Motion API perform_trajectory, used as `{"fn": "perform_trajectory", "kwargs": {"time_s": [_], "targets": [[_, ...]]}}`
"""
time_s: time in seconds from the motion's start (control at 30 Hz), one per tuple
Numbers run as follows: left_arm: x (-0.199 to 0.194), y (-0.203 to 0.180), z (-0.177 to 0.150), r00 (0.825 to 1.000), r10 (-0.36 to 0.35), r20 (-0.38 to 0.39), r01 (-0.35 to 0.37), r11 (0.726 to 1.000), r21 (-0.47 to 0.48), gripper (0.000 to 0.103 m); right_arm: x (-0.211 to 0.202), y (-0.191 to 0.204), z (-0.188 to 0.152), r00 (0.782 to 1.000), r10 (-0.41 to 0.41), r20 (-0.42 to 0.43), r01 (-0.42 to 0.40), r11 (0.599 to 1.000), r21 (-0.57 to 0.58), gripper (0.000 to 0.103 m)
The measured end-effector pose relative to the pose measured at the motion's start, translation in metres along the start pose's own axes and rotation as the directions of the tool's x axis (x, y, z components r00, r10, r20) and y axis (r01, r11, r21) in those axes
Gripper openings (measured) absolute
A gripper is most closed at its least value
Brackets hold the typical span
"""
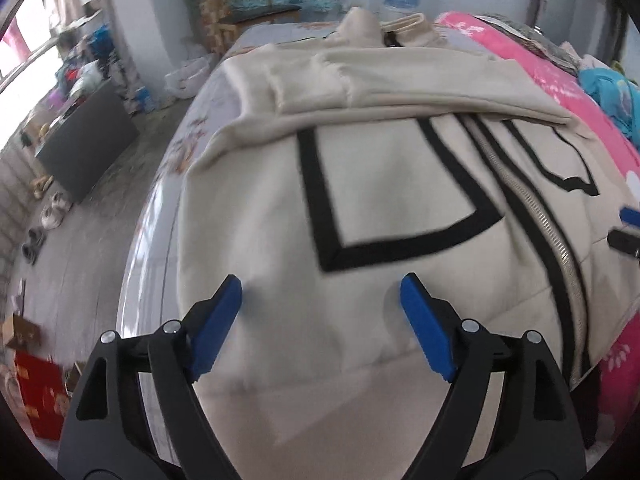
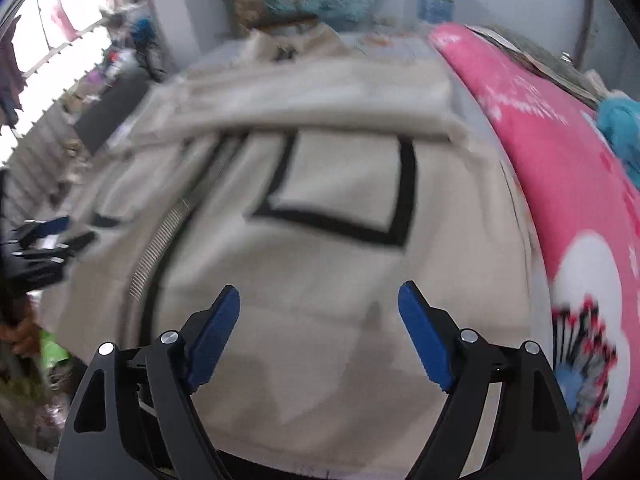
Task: Fold large clothes
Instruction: 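Open the right gripper and pull both tools back from the jacket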
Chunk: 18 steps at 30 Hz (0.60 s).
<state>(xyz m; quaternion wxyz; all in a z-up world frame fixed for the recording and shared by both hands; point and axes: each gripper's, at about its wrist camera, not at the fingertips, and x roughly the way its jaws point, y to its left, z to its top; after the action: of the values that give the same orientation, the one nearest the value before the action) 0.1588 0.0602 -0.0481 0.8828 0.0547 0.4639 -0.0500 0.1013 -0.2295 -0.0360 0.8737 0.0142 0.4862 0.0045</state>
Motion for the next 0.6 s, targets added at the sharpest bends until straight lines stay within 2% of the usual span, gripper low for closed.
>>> {"fn": "perform_trajectory", "kwargs": {"time_s": [0.07, 0.2, 0.33, 0.43, 0.5, 0.6], "targets": [[-0.006, 0.002, -0.009, 1.000, 0.021, 0.023, -0.021, 1.000, -0.010, 0.080, 0.006, 0.005, -0.014, 0.999, -0.044, -0.024, 0.043, 0.999, -0.011, 0.080], [-0.022, 0.009, -0.028, 0.998, 0.025, 0.062, -0.023, 0.999, -0.042, 0.082, -0.003, 0.008, -0.036, 0.999, -0.051, -0.018, 0.051, 0.999, 0.004, 0.085], [-0.035, 0.012, -0.048, 0.996, 0.065, 0.059, -0.062, 0.996, -0.056, 0.083, -0.012, 0.006, -0.048, 0.998, -0.057, -0.021, 0.058, 0.998, 0.026, 0.085], [-0.046, 0.021, -0.063, 0.997, 0.039, 0.065, -0.032, 0.994, -0.105, 0.083, -0.020, 0.010, -0.053, 0.998, -0.068, -0.014, 0.069, 0.997, 0.022, 0.085], [-0.059, 0.027, -0.075, 0.993, 0.012, 0.115, 0.002, 0.992, -0.125, 0.083, -0.028, 0.015, -0.054, 0.999, -0.045, 0.017, 0.045, 0.999, 0.011, 0.085], [-0.069, 0.029, -0.086, 0.989, -0.002, 0.146, 0.021, 0.992, -0.124, 0.083, -0.031, 0.024, -0.051, 0.999, -0.016, 0.046, 0.017, 1.000, -0.012, 0.085]]}}
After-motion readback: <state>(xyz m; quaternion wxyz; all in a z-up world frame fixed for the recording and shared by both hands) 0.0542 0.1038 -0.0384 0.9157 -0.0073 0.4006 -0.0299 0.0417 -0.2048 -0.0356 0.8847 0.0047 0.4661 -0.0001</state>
